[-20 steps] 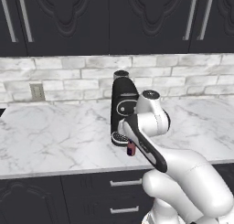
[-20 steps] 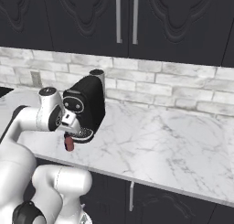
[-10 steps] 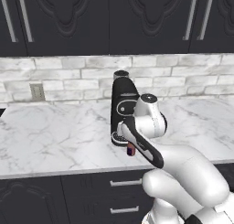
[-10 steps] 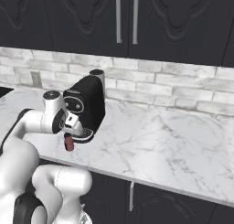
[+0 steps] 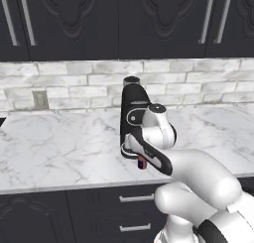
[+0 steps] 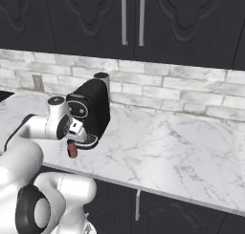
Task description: There is a wine glass and glass cup on the dining counter. Place the wine bottle next to the wine glass and the juice bottle next to the glass cup.
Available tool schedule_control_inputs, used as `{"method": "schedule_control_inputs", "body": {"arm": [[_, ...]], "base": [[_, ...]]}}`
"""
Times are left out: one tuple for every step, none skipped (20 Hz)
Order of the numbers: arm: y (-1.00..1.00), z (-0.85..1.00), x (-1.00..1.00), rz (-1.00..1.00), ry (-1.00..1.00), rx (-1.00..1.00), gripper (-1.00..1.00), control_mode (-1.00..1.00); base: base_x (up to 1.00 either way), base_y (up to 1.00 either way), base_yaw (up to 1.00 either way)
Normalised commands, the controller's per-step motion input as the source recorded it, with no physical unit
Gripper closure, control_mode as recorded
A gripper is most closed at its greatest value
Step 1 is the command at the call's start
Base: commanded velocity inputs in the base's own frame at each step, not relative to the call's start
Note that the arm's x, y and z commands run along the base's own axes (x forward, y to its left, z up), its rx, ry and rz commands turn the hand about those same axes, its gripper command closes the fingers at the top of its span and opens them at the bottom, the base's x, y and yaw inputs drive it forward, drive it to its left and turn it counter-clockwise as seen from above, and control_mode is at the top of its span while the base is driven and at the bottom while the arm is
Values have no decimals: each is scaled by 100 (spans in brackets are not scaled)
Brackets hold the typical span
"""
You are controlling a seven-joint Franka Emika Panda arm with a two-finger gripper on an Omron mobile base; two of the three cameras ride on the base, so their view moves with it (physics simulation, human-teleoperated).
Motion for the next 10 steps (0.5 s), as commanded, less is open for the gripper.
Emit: {"method": "schedule_control_inputs", "body": {"arm": [[0,-8,21,0,5,0,-100,-100],[0,-7,19,0,5,0,-100,-100],[0,-7,18,0,6,0,-100,-100],[0,-8,17,0,7,0,-100,-100],[0,-8,15,0,8,0,-100,-100],[0,-9,13,0,8,0,-100,-100],[0,-9,2,0,9,0,-100,-100],[0,-6,0,0,9,0,-100,-100],[0,-6,0,-1,10,0,-100,-100],[0,-5,-5,-3,10,0,-100,-100]], "base": [[0,0,0],[0,0,0],[0,0,0],[0,0,0],[0,0,0],[0,0,0],[0,0,0],[0,0,0],[0,0,0],[0,0,0]]}}
